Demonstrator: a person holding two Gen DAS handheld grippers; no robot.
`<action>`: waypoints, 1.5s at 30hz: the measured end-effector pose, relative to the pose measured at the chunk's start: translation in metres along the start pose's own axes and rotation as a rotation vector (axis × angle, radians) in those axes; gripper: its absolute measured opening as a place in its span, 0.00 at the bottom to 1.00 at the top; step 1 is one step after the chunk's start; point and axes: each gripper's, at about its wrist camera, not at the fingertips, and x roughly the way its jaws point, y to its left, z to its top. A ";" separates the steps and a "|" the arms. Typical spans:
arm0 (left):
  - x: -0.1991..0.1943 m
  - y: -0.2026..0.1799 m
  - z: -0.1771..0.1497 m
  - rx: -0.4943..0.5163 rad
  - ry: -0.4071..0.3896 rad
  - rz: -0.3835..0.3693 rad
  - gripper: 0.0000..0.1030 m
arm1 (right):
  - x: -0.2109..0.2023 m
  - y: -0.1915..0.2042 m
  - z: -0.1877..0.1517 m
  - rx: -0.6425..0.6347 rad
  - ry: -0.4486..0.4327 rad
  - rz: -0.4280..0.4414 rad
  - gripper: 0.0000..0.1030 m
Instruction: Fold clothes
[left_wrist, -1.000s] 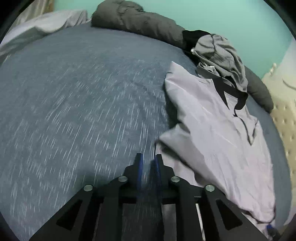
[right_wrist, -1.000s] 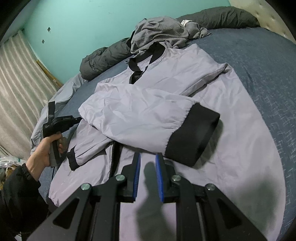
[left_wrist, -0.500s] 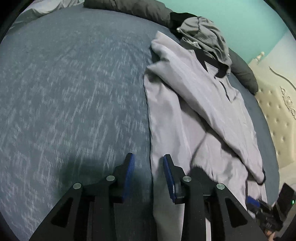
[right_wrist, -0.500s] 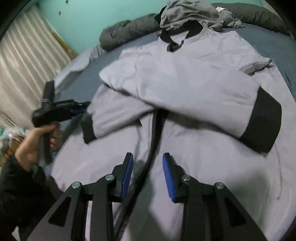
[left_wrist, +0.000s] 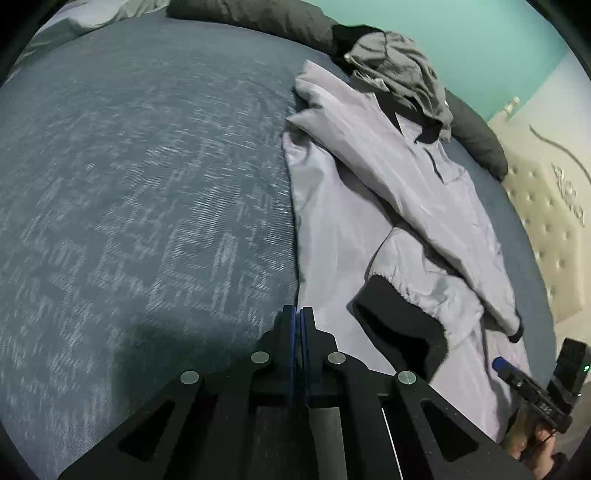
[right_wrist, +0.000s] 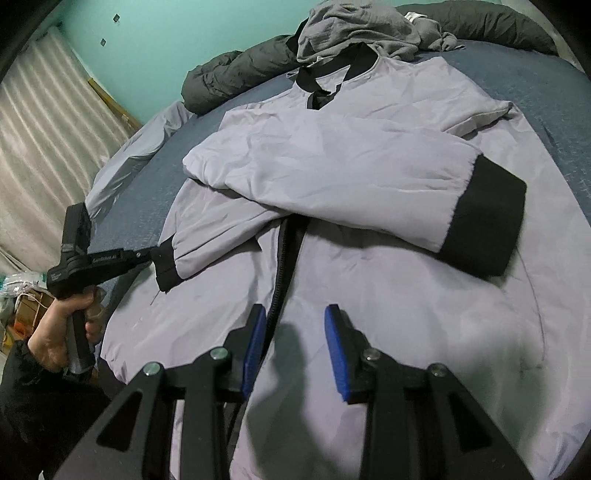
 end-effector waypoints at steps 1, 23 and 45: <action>-0.006 0.001 -0.001 -0.012 -0.001 -0.004 0.03 | -0.002 -0.001 0.000 0.003 -0.005 -0.001 0.32; -0.022 -0.021 -0.071 0.015 0.256 -0.006 0.35 | -0.058 -0.056 0.017 0.207 -0.193 0.029 0.33; -0.049 -0.019 0.002 -0.020 -0.015 0.080 0.49 | -0.060 -0.079 0.021 0.279 -0.193 0.056 0.34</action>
